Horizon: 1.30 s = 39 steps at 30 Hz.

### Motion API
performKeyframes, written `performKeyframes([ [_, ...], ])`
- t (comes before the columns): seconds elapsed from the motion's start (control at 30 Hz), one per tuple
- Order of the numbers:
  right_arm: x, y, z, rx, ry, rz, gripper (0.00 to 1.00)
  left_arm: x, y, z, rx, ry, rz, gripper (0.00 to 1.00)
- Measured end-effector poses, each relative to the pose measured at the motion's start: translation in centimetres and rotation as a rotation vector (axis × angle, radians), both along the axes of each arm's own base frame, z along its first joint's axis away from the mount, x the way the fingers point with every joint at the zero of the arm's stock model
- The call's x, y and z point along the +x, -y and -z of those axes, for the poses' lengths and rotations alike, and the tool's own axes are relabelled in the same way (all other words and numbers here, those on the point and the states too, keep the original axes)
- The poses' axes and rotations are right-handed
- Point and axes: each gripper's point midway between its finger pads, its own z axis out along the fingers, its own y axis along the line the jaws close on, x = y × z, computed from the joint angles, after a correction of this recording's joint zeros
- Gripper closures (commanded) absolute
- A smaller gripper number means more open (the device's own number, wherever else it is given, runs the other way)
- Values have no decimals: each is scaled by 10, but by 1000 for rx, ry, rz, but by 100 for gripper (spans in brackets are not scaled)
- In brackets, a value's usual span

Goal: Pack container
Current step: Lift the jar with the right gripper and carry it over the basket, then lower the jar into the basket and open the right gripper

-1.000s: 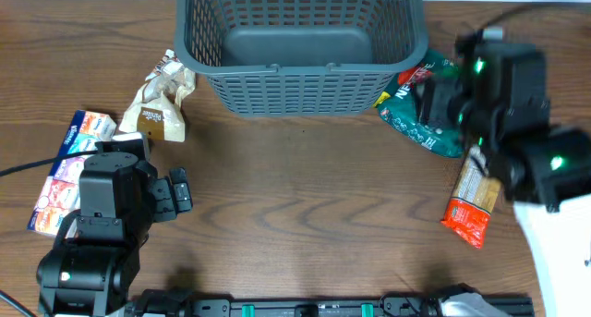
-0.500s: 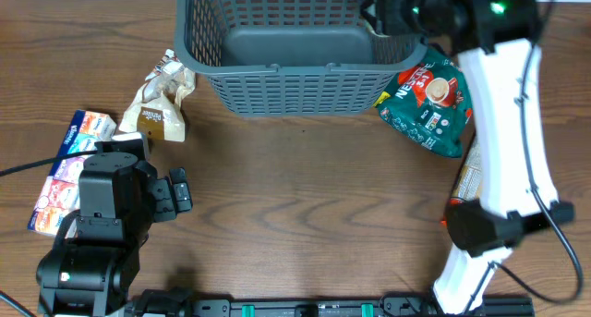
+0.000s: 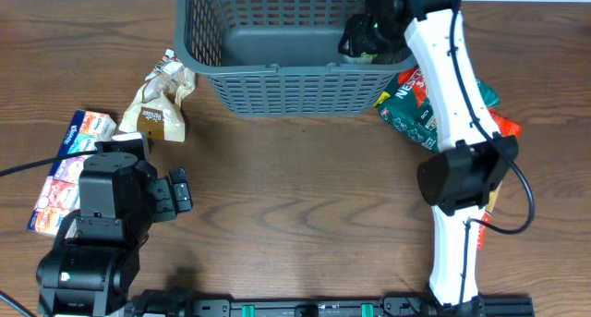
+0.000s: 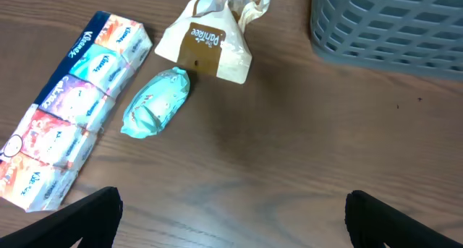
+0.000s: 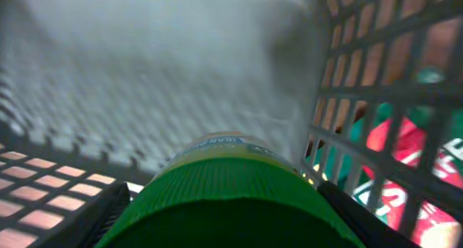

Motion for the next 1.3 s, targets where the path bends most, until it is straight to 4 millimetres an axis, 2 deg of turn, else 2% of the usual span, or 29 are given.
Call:
performKeyframes([
  [0.17,2,0,25,-14,-50,-5,99,-2,0,1,1,-8,0,2],
  [0.57,0,0,98,-52,-199,-7,99,-4,0,4,2,-23,0,1],
  [0.73,-3,0,114,-60,-233,-17,99,-4,-1,4,3,-24,0,1],
  [0.77,-3,0,114,-61,-237,-19,96,-4,0,4,3,-23,0,1],
  [0.93,-4,0,115,-62,-237,-34,67,-4,0,4,2,-23,0,1],
  [1.0,-4,0,115,-63,-237,-41,50,-4,-1,4,3,-24,0,2],
  [1.3,-9,-3,115,-59,-249,-74,23,-4,0,4,3,-23,0,1],
])
